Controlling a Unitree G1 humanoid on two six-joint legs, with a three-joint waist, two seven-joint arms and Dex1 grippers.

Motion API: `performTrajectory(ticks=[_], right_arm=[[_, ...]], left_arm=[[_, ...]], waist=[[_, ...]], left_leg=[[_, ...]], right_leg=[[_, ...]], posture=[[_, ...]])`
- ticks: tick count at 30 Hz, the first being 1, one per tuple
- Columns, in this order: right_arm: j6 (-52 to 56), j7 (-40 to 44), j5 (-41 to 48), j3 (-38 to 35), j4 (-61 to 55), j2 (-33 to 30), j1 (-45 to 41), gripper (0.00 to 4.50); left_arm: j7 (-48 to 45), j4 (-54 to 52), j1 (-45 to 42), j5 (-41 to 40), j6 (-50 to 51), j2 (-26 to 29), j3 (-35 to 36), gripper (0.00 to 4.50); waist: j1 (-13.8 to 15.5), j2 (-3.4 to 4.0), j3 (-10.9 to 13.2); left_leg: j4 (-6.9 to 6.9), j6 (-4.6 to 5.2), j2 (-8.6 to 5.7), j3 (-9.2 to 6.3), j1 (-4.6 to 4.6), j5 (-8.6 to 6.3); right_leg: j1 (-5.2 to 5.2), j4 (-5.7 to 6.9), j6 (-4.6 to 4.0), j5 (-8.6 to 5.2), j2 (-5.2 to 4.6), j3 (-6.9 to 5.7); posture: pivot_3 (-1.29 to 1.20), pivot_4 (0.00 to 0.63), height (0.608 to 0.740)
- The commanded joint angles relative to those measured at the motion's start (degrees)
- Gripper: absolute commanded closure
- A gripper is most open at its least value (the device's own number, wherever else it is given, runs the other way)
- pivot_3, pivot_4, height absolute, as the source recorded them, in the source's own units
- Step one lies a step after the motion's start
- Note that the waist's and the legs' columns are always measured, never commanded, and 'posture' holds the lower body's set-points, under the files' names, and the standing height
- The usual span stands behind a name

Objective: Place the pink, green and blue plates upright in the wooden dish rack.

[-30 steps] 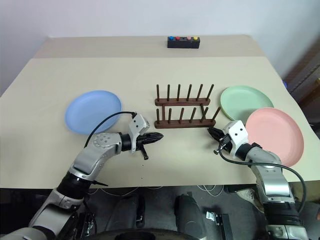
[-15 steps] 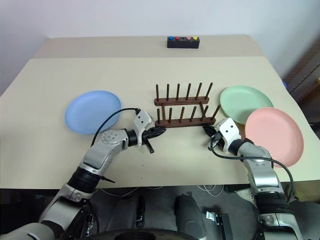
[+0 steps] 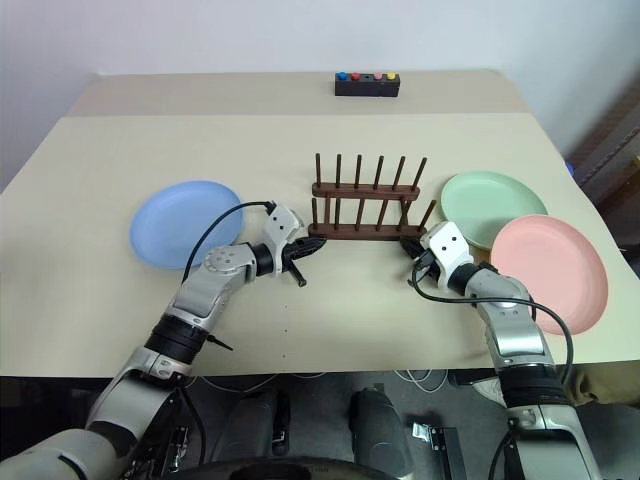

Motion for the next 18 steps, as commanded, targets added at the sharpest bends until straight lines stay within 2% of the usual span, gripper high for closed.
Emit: performTrajectory(ticks=[1, 12, 18], right_arm=[[-1.75, -0.48, -0.63, 0.07, 0.88, 0.33, -2.17, 4.41], [-4.37, -0.43, -1.88, 1.65, 6.32, 1.67, -7.22, 4.41], [-3.57, 2.29, 0.16, 1.02, 3.11, 0.85, -5.38, 4.41]], left_arm=[[0.24, 0.69, -1.67, 0.6, -2.25, -0.96, 0.8, 4.5], [1.21, 10.49, -7.28, 1.61, -7.25, -2.0, 3.04, 4.5], [0.35, 9.31, -6.61, 1.89, -7.77, -2.39, 2.43, 4.5]], waist=[[-0.02, 0.0, 0.0], [-0.12, 0.0, 0.0], [-0.06, 0.0, 0.0]], left_leg=[[-0.01, 0.0, 0.0, 0.0, 0.0, 0.0], [0.0, 0.0, 0.0, 0.0, 0.0, 0.0], [0.0, 0.0, 0.0, 0.01, -0.01, 0.0]], right_leg=[[0.0, 0.0, 0.0, 0.0, 0.0, 0.0], [0.0, 0.0, 0.01, 0.0, 0.0, -0.01], [0.0, 0.0, 0.01, 0.0, 0.0, -0.01]], posture=[[0.0, 0.15, 0.74], [0.0, 0.15, 0.74], [0.0, 0.15, 0.74]])
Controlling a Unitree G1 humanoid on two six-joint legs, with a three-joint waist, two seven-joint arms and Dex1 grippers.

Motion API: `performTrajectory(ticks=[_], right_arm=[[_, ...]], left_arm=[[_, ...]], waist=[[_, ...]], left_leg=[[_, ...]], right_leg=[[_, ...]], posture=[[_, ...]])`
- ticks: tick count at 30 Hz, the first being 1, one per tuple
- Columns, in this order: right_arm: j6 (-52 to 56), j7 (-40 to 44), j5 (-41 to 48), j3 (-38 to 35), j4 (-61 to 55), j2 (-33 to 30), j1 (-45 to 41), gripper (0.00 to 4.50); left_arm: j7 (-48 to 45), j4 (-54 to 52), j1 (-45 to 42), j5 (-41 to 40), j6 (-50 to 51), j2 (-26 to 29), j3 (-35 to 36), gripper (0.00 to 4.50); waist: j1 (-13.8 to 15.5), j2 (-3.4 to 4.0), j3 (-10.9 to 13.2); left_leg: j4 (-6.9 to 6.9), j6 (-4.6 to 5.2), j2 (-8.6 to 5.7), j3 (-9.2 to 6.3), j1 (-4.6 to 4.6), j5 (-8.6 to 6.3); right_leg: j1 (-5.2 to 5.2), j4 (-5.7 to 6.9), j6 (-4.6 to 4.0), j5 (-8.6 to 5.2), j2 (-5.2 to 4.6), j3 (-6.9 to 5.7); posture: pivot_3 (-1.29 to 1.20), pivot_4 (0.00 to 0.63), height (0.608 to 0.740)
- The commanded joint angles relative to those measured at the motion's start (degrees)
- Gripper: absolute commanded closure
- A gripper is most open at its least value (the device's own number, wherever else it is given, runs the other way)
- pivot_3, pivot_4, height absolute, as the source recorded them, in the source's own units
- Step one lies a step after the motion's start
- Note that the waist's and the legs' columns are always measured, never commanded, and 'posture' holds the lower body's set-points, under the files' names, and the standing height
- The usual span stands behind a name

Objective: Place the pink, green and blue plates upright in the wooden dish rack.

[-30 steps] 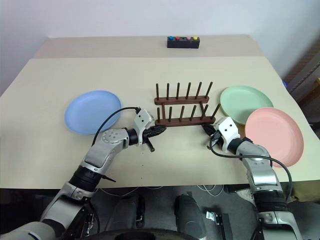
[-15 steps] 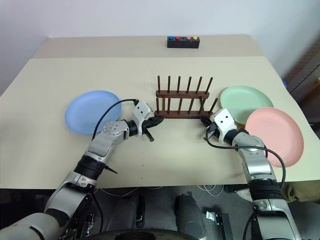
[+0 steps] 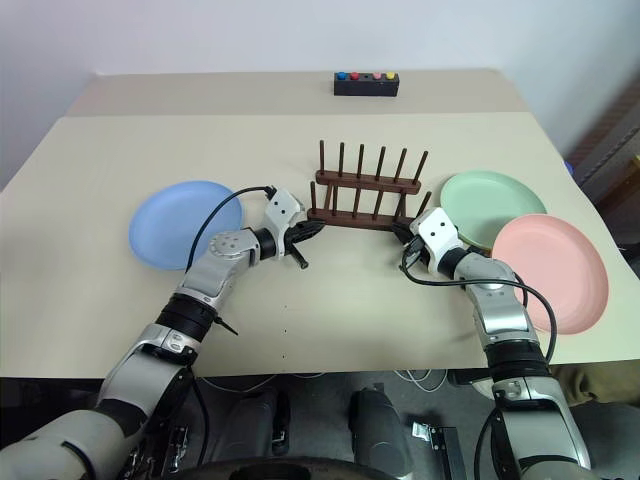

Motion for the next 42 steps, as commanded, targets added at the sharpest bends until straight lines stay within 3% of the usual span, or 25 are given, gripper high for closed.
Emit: performTrajectory(ticks=[1, 17, 42], right_arm=[[-0.24, 1.67, 1.61, -0.97, -4.13, -1.02, 1.15, 4.41], [-2.17, -5.14, -5.97, 0.42, 5.8, -1.14, -3.93, 4.41], [-11.08, -6.55, -8.6, 2.15, 22.85, 1.27, -15.47, 4.41]], left_arm=[[-0.89, -2.99, 0.06, -0.01, -0.58, -0.58, 0.27, 4.5], [0.13, 0.53, -1.13, 0.97, -2.39, -1.49, 1.06, 4.5], [2.36, 16.67, -9.77, 3.62, -11.87, -3.81, 3.19, 4.5]], waist=[[0.06, 0.0, 0.0], [-0.21, 0.0, 0.0], [-0.67, 0.0, 0.0]], left_leg=[[0.0, 0.0, 0.0, 0.0, 0.0, 0.0], [0.0, 0.0, 0.0, 0.01, 0.0, 0.0], [0.0, -0.01, 0.0, 0.04, -0.01, 0.0]], right_leg=[[0.0, 0.0, 0.0, 0.0, 0.0, 0.0], [-0.01, 0.01, 0.0, 0.0, 0.0, 0.0], [-0.02, 0.0, 0.01, 0.0, 0.0, 0.0]], posture=[[0.0, 0.15, 0.74], [0.0, 0.15, 0.74], [0.0, 0.15, 0.74]])
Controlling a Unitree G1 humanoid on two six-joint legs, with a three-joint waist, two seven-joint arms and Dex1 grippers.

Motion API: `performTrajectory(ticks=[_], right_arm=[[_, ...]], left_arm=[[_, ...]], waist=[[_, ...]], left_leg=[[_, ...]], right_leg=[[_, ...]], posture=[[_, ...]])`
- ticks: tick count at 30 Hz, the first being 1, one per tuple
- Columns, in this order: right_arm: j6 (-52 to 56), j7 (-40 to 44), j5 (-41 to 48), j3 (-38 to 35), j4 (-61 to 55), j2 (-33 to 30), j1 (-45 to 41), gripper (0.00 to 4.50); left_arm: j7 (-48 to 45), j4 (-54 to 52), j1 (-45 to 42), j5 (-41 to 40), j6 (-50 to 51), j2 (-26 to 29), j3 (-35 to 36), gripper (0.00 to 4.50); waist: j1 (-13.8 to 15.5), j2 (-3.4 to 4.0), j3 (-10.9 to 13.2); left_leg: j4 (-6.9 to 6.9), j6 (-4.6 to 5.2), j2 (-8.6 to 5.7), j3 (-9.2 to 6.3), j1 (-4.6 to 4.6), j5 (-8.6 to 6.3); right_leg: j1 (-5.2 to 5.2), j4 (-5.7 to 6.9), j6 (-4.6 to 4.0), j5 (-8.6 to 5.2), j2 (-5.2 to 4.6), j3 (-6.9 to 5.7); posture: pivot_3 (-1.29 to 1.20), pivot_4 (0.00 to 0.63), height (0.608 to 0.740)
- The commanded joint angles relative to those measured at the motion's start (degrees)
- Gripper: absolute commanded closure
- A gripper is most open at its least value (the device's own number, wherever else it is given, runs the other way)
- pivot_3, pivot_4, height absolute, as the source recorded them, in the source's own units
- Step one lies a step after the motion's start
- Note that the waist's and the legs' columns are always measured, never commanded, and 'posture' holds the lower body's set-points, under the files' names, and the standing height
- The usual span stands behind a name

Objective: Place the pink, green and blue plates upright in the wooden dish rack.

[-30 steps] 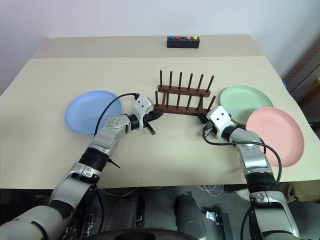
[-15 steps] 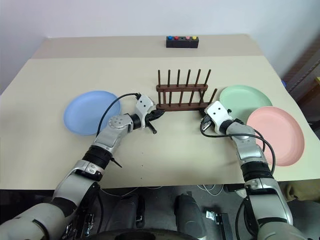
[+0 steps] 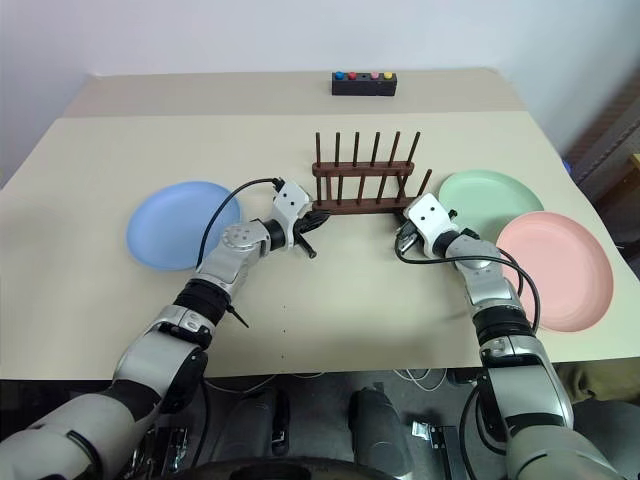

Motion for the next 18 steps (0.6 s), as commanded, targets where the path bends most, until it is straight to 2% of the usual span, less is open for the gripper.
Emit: performTrajectory(ticks=[1, 18], right_arm=[[-1.91, -0.34, -0.01, -0.17, 0.6, 0.14, -2.0, 4.41], [-4.58, -0.57, -0.66, -0.03, 5.73, 0.71, -5.09, 4.41]], left_arm=[[0.2, 1.11, -2.28, 0.23, -1.91, -0.05, 1.37, 4.5], [-0.44, 6.28, -4.83, 0.58, -5.28, 0.21, 2.31, 4.5]], waist=[[-0.39, 0.0, 0.0], [-0.69, 0.0, 0.0]], left_leg=[[0.0, 0.0, 0.0, 0.0, 0.0, 0.0], [-0.01, 0.0, 0.0, 0.01, 0.0, 0.0]], right_leg=[[0.0, 0.0, 0.0, 0.0, 0.0, 0.0], [0.0, 0.0, 0.01, 0.0, -0.01, 0.0]], posture=[[0.0, 0.15, 0.74], [0.0, 0.15, 0.74]])
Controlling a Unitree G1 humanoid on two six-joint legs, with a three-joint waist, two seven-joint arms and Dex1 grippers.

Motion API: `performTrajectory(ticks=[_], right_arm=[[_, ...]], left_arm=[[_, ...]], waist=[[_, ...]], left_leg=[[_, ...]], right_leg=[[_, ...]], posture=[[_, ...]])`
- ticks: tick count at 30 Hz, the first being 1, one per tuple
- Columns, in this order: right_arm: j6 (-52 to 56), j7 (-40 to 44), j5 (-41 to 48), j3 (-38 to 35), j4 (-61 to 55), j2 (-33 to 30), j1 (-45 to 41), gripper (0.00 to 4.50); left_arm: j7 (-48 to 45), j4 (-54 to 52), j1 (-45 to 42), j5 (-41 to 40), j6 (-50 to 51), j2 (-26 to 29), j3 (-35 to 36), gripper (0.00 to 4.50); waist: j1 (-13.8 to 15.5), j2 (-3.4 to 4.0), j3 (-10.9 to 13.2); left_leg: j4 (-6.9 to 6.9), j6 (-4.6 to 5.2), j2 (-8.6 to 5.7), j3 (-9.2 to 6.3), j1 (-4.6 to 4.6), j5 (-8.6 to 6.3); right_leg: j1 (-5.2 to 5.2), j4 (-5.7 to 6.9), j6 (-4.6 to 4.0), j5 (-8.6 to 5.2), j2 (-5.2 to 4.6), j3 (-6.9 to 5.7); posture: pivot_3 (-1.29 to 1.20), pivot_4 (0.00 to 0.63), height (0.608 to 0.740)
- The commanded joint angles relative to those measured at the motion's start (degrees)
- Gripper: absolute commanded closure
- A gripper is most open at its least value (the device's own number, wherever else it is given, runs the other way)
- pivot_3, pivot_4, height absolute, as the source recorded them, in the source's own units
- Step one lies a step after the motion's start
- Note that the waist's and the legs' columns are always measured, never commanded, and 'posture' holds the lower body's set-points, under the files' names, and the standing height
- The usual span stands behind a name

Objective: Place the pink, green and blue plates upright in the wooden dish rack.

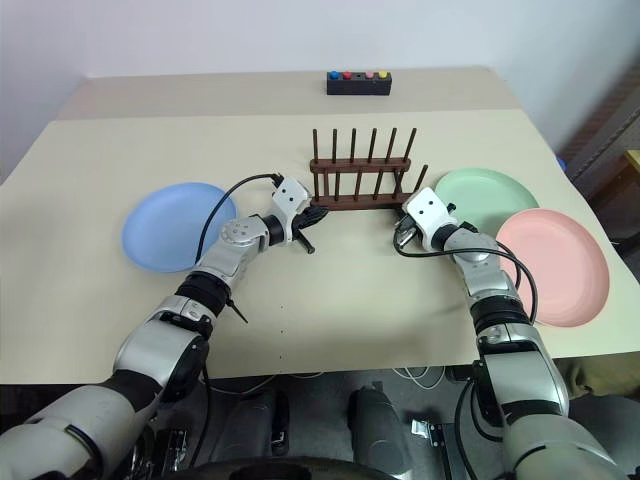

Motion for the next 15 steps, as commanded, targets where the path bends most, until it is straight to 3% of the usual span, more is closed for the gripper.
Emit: performTrajectory(ticks=[1, 15], right_arm=[[-1.54, -0.4, -0.03, -0.03, -0.02, 0.38, -1.61, 4.41], [-1.68, -0.6, 0.01, -0.15, -0.19, 1.24, -1.49, 4.41]], left_arm=[[0.34, -0.11, -1.79, 0.25, -1.37, 0.01, 1.31, 4.5], [0.33, 0.82, -2.34, 0.67, -2.17, -0.41, 1.75, 4.5]], waist=[[-0.01, 0.0, 0.0], [0.02, 0.0, 0.0]], left_leg=[[0.0, 0.0, 0.0, 0.0, 0.0, 0.0], [0.0, 0.0, 0.0, 0.0, 0.0, 0.0]], right_leg=[[0.0, 0.0, 0.0, 0.0, 0.0, 0.0], [0.0, 0.0, 0.0, 0.0, 0.0, 0.0]], posture=[[0.0, 0.15, 0.74], [0.0, 0.15, 0.74]])
